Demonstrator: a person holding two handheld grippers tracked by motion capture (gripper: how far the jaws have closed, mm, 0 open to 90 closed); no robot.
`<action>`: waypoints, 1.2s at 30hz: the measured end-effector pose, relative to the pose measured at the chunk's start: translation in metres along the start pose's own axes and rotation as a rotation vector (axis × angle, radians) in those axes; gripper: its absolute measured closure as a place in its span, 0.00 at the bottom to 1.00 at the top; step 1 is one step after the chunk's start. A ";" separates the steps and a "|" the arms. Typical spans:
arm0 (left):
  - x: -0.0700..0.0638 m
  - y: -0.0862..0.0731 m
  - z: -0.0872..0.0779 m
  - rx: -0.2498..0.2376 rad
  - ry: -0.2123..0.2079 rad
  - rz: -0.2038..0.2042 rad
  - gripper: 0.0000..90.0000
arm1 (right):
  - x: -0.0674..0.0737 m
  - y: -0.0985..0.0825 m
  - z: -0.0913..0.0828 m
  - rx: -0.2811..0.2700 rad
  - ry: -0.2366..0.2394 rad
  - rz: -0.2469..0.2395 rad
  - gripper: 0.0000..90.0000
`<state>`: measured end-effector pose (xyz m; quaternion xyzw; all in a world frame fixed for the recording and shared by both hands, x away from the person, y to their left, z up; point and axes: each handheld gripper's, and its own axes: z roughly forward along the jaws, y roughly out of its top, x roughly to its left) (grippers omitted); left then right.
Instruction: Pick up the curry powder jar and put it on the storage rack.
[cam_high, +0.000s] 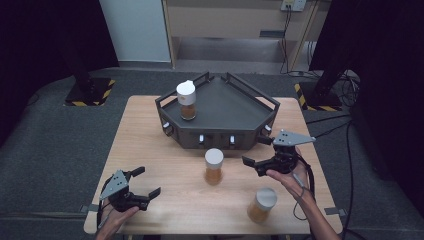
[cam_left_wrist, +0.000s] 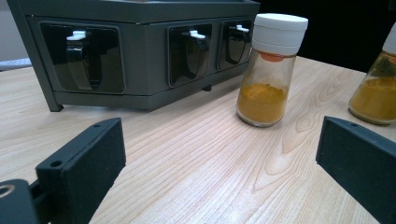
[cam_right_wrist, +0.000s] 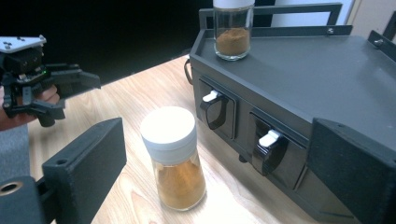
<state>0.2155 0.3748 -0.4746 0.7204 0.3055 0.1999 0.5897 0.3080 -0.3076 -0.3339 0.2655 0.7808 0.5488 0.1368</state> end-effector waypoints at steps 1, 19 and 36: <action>0.000 0.000 0.000 0.000 0.000 0.000 0.00 | 0.000 0.002 0.003 0.008 0.003 -0.003 0.07; 0.001 -0.001 0.000 -0.002 0.001 -0.005 0.00 | -0.010 0.034 0.061 0.147 0.147 -0.057 0.09; 0.002 -0.001 -0.001 -0.002 0.000 -0.001 0.00 | -0.012 0.055 0.107 0.279 0.204 -0.129 0.13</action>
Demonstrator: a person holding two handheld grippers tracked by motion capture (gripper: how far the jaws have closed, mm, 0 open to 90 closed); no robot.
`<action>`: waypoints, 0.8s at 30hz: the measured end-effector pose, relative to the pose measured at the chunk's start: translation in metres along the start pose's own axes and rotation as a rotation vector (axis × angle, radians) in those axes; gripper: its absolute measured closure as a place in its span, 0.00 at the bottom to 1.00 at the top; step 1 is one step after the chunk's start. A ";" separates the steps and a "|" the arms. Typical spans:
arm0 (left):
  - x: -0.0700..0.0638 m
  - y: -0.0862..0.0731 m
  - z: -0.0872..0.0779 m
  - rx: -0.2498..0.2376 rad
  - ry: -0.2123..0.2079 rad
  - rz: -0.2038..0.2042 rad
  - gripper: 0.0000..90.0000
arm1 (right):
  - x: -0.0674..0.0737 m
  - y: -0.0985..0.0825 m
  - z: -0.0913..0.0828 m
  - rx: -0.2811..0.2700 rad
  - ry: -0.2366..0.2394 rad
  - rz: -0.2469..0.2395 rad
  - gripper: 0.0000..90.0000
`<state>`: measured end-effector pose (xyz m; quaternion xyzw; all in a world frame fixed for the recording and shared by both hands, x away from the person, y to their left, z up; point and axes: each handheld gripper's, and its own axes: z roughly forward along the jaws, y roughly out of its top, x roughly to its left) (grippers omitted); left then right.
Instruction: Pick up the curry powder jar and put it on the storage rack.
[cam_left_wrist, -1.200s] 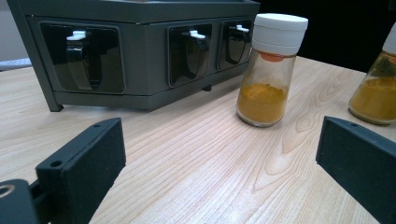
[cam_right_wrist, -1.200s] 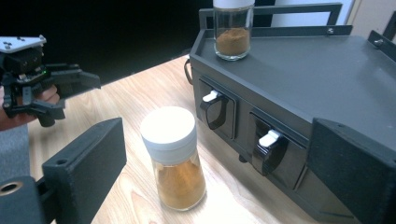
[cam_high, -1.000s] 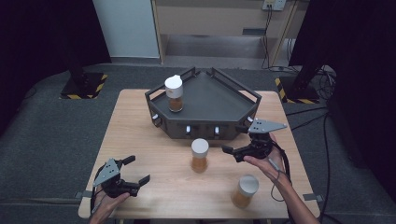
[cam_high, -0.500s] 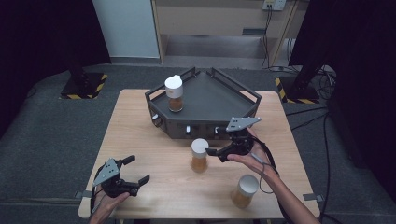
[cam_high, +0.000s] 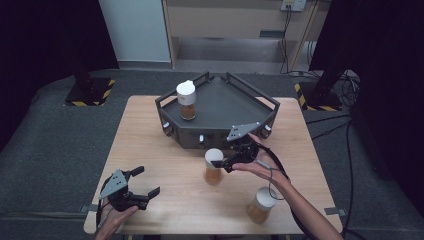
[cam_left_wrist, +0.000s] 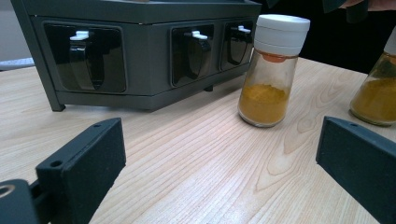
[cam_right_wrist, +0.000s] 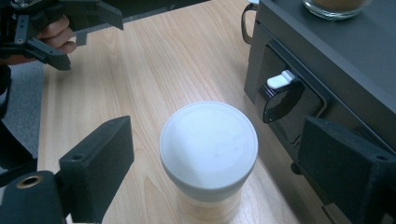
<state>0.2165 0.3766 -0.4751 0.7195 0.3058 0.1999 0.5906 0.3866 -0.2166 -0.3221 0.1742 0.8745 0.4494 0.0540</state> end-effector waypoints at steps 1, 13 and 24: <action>0.000 0.000 0.000 0.000 -0.001 0.001 0.00 | -0.001 0.001 0.001 0.005 0.005 0.001 0.13; 0.000 0.000 0.000 0.000 -0.001 0.003 0.00 | -0.007 0.019 0.026 0.118 0.037 -0.037 0.20; 0.001 0.000 0.000 0.003 0.003 0.003 0.00 | -0.010 0.027 0.042 0.197 0.044 -0.068 0.32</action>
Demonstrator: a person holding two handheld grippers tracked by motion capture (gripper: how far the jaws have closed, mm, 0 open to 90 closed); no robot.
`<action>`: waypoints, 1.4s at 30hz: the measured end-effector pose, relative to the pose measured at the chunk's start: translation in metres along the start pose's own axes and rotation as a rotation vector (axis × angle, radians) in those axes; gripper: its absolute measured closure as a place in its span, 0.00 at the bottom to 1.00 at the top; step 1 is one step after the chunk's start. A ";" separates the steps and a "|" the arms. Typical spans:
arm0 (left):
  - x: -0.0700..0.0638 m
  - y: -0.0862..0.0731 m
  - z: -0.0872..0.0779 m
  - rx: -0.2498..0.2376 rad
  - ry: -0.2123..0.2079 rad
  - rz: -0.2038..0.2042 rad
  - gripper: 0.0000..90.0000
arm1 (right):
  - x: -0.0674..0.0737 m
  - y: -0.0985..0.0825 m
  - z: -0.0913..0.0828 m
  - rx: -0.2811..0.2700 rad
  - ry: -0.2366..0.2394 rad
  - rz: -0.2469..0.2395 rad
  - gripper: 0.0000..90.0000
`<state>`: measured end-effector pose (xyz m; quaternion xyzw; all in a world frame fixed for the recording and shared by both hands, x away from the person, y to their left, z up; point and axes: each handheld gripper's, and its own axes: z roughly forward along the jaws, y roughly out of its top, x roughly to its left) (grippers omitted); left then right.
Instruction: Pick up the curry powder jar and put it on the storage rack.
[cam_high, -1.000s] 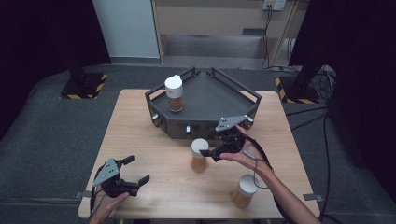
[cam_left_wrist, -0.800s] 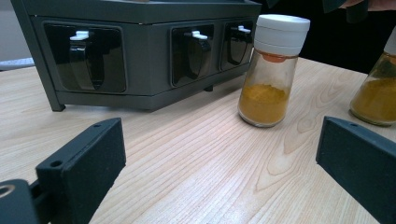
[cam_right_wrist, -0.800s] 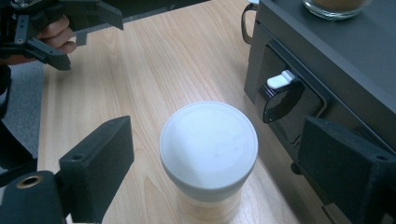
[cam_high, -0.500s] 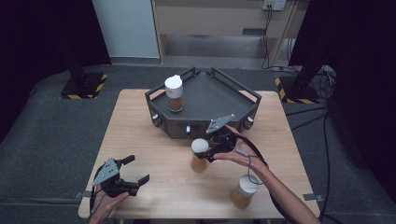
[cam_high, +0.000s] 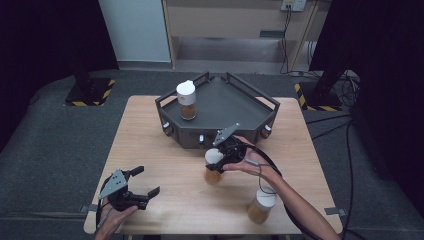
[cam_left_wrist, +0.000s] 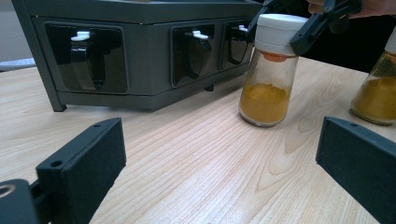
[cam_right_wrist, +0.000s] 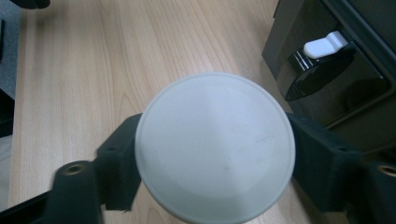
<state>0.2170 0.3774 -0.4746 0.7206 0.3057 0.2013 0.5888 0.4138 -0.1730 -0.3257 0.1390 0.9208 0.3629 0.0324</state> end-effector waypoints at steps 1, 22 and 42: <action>0.000 0.000 0.000 0.000 0.000 -0.001 0.00 | -0.001 -0.001 0.000 -0.004 0.007 0.001 0.35; -0.001 0.000 0.000 0.000 0.008 0.001 0.00 | 0.007 0.006 -0.008 0.011 -0.007 -0.005 0.37; -0.001 0.000 0.000 0.006 0.012 -0.003 0.00 | 0.009 0.041 -0.056 -0.022 -0.047 0.021 0.37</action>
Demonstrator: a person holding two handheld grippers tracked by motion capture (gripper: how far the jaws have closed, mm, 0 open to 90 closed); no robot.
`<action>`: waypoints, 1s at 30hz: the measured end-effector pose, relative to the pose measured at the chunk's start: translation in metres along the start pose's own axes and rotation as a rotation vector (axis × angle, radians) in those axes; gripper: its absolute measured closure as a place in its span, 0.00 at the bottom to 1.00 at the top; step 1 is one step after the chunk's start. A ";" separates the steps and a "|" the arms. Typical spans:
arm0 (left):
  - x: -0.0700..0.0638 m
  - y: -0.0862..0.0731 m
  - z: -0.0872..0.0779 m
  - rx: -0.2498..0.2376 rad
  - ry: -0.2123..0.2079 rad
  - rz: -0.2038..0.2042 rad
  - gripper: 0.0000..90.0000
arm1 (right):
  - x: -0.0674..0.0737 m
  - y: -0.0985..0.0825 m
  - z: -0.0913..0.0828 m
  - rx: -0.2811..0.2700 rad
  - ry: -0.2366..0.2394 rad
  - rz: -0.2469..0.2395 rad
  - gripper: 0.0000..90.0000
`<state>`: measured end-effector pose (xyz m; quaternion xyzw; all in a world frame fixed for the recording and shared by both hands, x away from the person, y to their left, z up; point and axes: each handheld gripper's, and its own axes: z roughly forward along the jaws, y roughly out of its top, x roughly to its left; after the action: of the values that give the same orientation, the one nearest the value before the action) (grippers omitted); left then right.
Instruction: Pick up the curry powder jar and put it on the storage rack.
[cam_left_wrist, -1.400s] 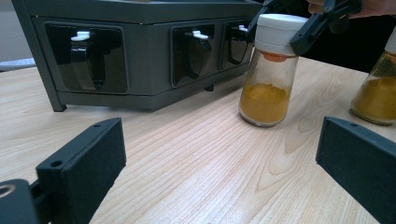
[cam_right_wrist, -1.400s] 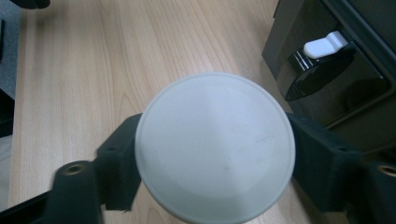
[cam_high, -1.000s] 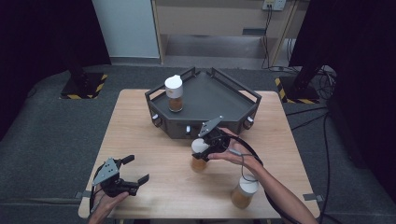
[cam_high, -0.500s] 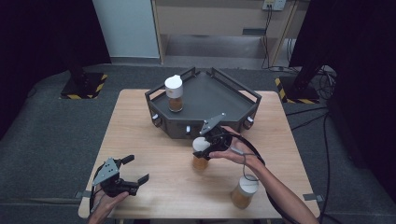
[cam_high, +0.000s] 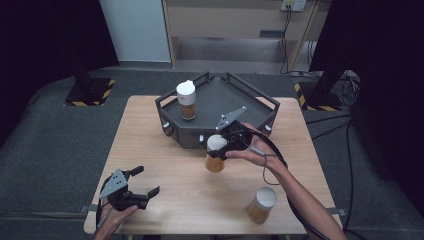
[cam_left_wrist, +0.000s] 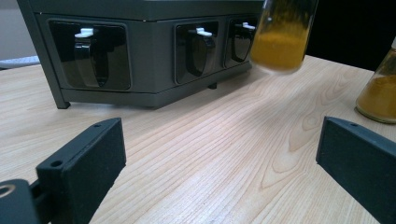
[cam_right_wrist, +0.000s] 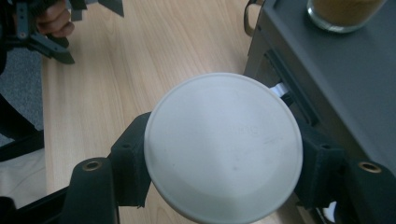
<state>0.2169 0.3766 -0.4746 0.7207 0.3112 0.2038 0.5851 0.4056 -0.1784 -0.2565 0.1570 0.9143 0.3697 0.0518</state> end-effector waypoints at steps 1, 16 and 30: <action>0.000 0.000 0.000 0.000 0.000 0.000 0.00 | 0.000 0.003 -0.003 0.000 -0.001 -0.001 0.37; 0.002 0.000 0.000 0.002 -0.008 -0.014 0.00 | -0.001 0.046 -0.041 -0.023 -0.047 0.011 0.37; 0.001 0.000 0.001 0.003 -0.013 -0.011 0.00 | -0.009 0.074 -0.056 -0.023 -0.092 0.041 0.38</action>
<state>0.2182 0.3768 -0.4745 0.7211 0.3115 0.1957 0.5871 0.4211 -0.1682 -0.1656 0.1921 0.9033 0.3734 0.0880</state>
